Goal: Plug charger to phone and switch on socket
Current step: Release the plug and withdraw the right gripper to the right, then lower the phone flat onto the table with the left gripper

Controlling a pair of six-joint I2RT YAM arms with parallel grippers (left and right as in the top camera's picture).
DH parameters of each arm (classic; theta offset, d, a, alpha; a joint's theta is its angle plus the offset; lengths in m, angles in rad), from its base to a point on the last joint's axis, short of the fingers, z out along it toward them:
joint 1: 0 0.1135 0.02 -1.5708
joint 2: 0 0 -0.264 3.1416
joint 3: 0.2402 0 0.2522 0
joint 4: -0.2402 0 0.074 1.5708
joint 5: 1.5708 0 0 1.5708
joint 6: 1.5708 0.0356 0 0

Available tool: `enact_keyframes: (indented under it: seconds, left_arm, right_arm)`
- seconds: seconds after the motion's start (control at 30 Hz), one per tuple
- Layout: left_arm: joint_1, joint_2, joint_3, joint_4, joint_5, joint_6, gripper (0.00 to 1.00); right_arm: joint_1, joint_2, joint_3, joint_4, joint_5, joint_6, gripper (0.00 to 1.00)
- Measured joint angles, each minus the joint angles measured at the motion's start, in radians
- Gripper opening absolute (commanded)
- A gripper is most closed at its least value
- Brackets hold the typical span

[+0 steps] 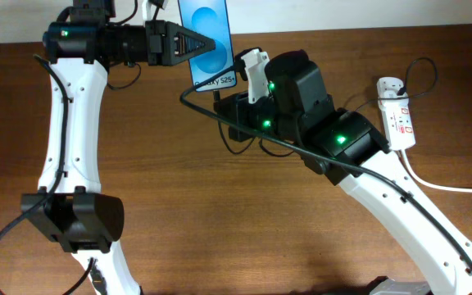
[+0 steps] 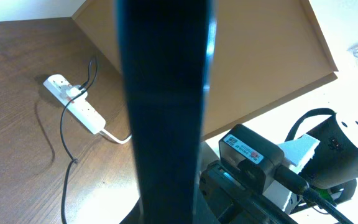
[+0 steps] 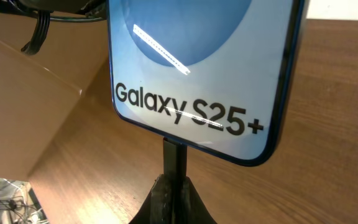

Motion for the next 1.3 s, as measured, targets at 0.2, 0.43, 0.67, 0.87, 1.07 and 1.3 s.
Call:
enact_keyframes:
  seconds: [0.2,0.43,0.67,0.87,1.07,1.3]
  left_arm:
    - [0.002,0.000,0.005,-0.043,-0.023,0.019,0.00]
    - [0.002,0.000,0.005,-0.058,-0.022,0.035,0.00]
    - [-0.015,0.000,0.003,-0.086,-0.035,0.050,0.00]
    - [-0.029,0.000,0.003,-0.087,-0.093,0.050,0.00]
    - [-0.035,0.000,0.001,-0.187,-0.388,0.053,0.00]
    - [-0.170,0.000,-0.166,-0.240,-0.566,-0.004,0.00]
  right_arm:
    - [0.003,0.002,0.000,-0.006,0.000,-0.010,0.05]
    - [0.006,0.002,0.000,-0.003,0.004,0.036,0.10]
    - [-0.002,-0.001,0.066,0.107,0.068,0.049,0.11]
    - [-0.002,-0.002,0.074,0.060,0.086,0.053,0.82]
    - [-0.213,-0.047,0.141,-0.342,0.107,0.081,0.99]
    - [-0.515,-0.027,0.149,-0.611,0.124,0.086,0.99]
